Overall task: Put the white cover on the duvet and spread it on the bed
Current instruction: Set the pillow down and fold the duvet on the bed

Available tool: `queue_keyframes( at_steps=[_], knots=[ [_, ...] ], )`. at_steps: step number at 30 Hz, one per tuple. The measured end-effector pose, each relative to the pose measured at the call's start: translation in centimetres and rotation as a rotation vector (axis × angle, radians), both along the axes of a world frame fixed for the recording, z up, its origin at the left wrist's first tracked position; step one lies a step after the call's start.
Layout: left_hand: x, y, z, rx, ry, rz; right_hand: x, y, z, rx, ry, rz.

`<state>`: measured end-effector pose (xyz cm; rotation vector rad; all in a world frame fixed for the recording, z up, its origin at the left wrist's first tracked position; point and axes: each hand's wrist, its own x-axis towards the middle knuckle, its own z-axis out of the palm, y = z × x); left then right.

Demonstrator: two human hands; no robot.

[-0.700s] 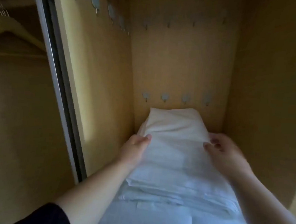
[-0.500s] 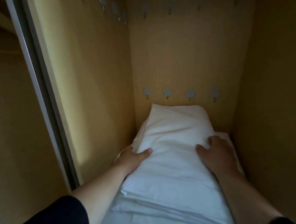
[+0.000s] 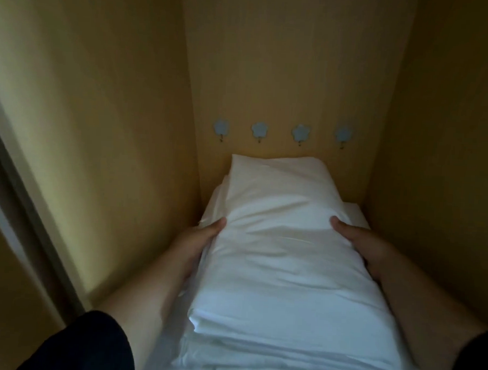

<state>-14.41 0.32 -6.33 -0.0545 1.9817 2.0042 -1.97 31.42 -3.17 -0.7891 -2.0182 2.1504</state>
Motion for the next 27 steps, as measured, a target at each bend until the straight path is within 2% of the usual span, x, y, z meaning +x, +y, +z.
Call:
queue_keyframes(
  at_steps=[3,8,9,10,11,14,18,21,24,27],
  knots=[
    [-1.0,0.3,0.1,-0.05,0.019,0.113,0.4,-0.4,0.3,-0.032,-0.008,0.033],
    [0.7,0.8,2.9,-0.537,0.207,-0.035,0.9,-1.0,1.3,0.033,-0.01,-0.009],
    [1.2,0.9,3.4,-0.58,0.212,-0.071,1.1,-1.2,1.8,0.057,0.014,-0.011],
    [2.0,1.0,4.0,-0.574,0.213,-0.111,1.5,-1.6,2.4,0.092,0.039,-0.008],
    [2.7,0.9,4.4,-0.471,0.183,-0.152,2.0,-2.2,3.3,0.13,0.053,-0.002],
    [4.5,0.9,5.4,-0.032,-0.07,-0.261,3.8,-3.2,5.7,0.165,0.085,0.025],
    [5.5,0.0,5.7,0.195,-0.155,-0.352,8.3,-3.7,7.7,0.179,0.13,0.04],
    [6.4,-0.9,5.6,0.188,-0.179,-0.465,13.0,-4.0,7.1,0.069,0.155,0.026],
    [7.6,-0.6,4.3,0.146,-0.274,-0.565,14.5,-4.2,3.3,-0.11,0.046,0.043],
    [7.9,0.4,2.5,0.122,-0.339,-0.491,13.8,-4.5,0.5,-0.268,-0.049,-0.074]
  ],
)
